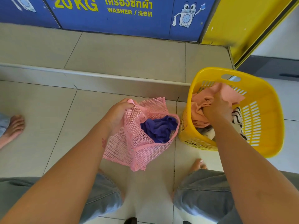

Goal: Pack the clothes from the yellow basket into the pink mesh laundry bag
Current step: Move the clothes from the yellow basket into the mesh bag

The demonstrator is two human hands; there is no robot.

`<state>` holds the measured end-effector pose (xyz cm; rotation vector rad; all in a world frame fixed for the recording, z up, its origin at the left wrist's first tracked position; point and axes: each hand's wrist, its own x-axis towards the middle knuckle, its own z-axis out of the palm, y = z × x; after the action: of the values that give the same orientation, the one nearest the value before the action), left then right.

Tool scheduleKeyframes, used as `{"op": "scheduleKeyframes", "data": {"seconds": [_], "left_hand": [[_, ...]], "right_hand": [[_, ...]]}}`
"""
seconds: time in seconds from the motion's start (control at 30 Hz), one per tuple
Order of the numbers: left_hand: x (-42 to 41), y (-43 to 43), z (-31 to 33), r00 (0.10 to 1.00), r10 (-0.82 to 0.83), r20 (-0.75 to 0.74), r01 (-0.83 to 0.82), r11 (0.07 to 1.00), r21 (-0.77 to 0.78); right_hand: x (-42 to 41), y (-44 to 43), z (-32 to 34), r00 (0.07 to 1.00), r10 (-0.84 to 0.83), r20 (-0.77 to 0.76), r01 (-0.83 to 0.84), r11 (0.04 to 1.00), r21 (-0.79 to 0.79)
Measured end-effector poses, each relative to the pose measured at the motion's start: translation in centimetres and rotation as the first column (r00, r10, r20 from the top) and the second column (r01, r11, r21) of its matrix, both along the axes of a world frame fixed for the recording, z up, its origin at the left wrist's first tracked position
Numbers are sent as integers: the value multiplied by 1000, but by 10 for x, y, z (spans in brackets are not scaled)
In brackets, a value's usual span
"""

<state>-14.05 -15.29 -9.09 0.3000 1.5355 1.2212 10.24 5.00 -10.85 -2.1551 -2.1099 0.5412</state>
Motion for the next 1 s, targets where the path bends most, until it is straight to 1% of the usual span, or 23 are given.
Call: {"op": "scheduleKeyframes", "data": {"seconds": [0.07, 0.1, 0.17, 0.23, 0.3, 0.37, 0.47, 0.53, 0.63, 0.73, 0.8, 0.9, 0.97, 1.0], "left_hand": [[2, 0, 3, 1000, -3, -23, 3, 1000, -3], [2, 0, 3, 996, -21, -92, 18, 999, -35], [3, 0, 4, 957, -70, -281, 41, 993, -108], [3, -1, 2, 904, -82, -419, 40, 993, -108], [2, -3, -1, 876, -56, -480, 24, 997, -73], [2, -4, -2, 850, -38, -525, 9, 998, -57], [0, -7, -2, 805, -12, -593, -16, 999, -41], [-1, -9, -3, 787, -6, -617, -19, 999, -33], [-1, -9, -1, 785, 9, -620, -34, 999, -28], [2, -7, 3, 795, 41, -605, -71, 997, -26], [3, -6, 6, 802, 60, -595, -91, 996, -22], [1, -5, 9, 825, 115, -554, -129, 992, 15], [-1, -6, 11, 840, 151, -522, -155, 987, 36], [-1, -6, 12, 857, 174, -486, -169, 984, 54]], "right_hand": [[-3, -3, 10, 996, -66, -54, 68, 996, 50], [-4, -3, 14, 997, -70, -41, 73, 995, 73], [-9, -4, 24, 996, -48, -78, 60, 985, 162], [-15, -5, 37, 988, -34, -151, 72, 965, 252], [-20, -7, 49, 973, -17, -228, 98, 932, 348], [-21, -8, 57, 946, 11, -325, 125, 910, 396], [-21, -12, 66, 902, 43, -429, 169, 880, 444], [-24, -14, 76, 856, 120, -504, 178, 845, 504], [-34, -19, 98, 753, 238, -614, 188, 816, 547], [-50, -25, 129, 603, 386, -698, 159, 799, 579], [-62, -31, 153, 505, 454, -734, 158, 787, 596], [-84, -42, 174, 366, 509, -779, 81, 816, 572], [-99, -57, 173, 345, 479, -807, -15, 863, 506], [-106, -66, 166, 359, 442, -822, -71, 891, 448]]}}
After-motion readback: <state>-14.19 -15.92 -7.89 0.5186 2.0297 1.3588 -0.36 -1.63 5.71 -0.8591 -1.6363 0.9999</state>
